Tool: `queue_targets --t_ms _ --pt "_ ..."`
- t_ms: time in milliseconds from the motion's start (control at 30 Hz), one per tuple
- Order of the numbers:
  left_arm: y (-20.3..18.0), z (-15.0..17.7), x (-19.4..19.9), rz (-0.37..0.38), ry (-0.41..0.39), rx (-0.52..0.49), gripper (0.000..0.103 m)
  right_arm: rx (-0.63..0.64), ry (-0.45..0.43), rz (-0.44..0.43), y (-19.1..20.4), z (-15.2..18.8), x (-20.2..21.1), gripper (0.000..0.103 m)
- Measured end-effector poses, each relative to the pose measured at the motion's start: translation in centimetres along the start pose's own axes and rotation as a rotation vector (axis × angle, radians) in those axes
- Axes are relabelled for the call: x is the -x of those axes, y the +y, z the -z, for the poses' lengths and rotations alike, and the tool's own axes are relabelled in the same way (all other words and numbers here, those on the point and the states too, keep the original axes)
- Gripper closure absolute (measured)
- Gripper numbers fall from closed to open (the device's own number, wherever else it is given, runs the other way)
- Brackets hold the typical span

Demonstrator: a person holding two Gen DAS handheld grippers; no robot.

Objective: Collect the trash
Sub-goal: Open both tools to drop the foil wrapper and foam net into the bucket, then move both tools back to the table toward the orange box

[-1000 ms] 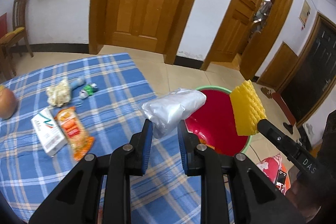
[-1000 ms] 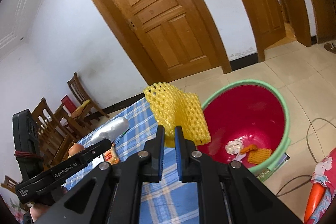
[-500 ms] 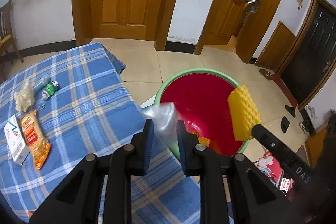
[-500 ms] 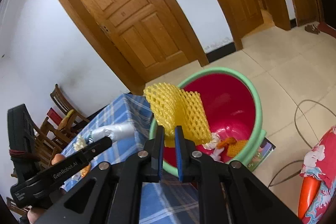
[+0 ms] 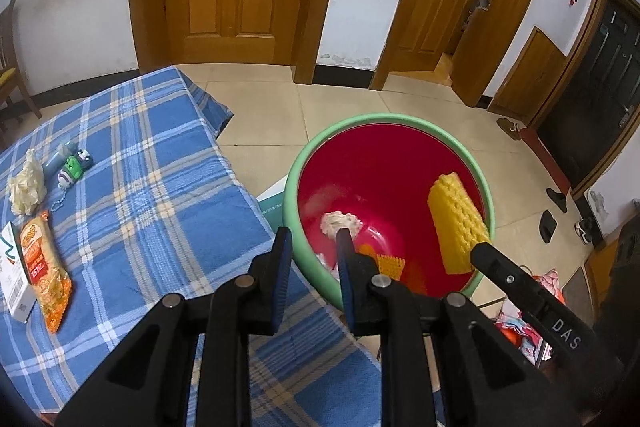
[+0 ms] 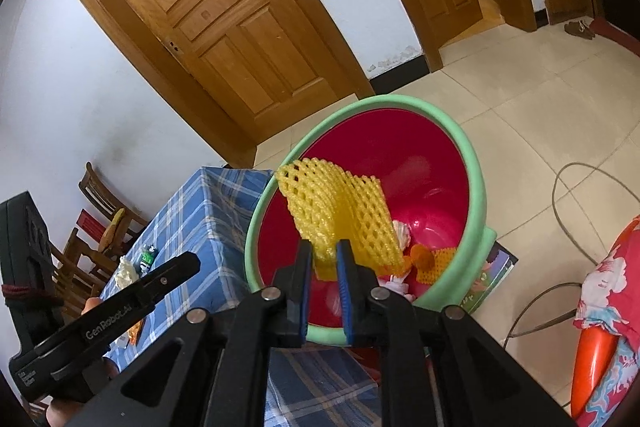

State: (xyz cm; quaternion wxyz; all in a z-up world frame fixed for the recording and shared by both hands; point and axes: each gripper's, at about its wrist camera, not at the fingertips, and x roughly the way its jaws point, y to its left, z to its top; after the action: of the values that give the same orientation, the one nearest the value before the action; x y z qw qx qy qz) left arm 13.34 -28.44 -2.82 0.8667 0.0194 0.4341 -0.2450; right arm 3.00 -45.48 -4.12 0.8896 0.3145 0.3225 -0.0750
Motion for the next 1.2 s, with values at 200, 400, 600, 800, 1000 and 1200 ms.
queue_targets --t_ms 200,400,600,800,1000,1200 --pt "0.3 0.0 0.6 -0.024 -0.005 0.012 0.063 0.002 -0.002 -0.005 0.1 0.0 0.2 0.069" --pt "0.7 -0.1 1.4 -0.042 -0.020 0.019 0.051 0.025 -0.029 -0.002 0.6 0.0 1.0 0.055" --pt "1.1 0.0 3.3 -0.047 -0.050 0.024 0.047 0.041 -0.049 -0.015 1.4 0.0 2.0 0.050" --pt "1.7 0.2 5.5 -0.048 -0.079 0.029 0.047 0.066 -0.069 -0.036 2.7 0.5 3.4 0.046" --pt "2.9 0.9 7.9 -0.055 -0.099 0.046 0.047 0.093 -0.070 -0.056 4.1 1.3 4.2 0.043" --pt "4.5 1.9 9.9 -0.072 -0.114 0.077 0.047 0.118 -0.061 -0.082 5.5 2.3 4.8 0.041"
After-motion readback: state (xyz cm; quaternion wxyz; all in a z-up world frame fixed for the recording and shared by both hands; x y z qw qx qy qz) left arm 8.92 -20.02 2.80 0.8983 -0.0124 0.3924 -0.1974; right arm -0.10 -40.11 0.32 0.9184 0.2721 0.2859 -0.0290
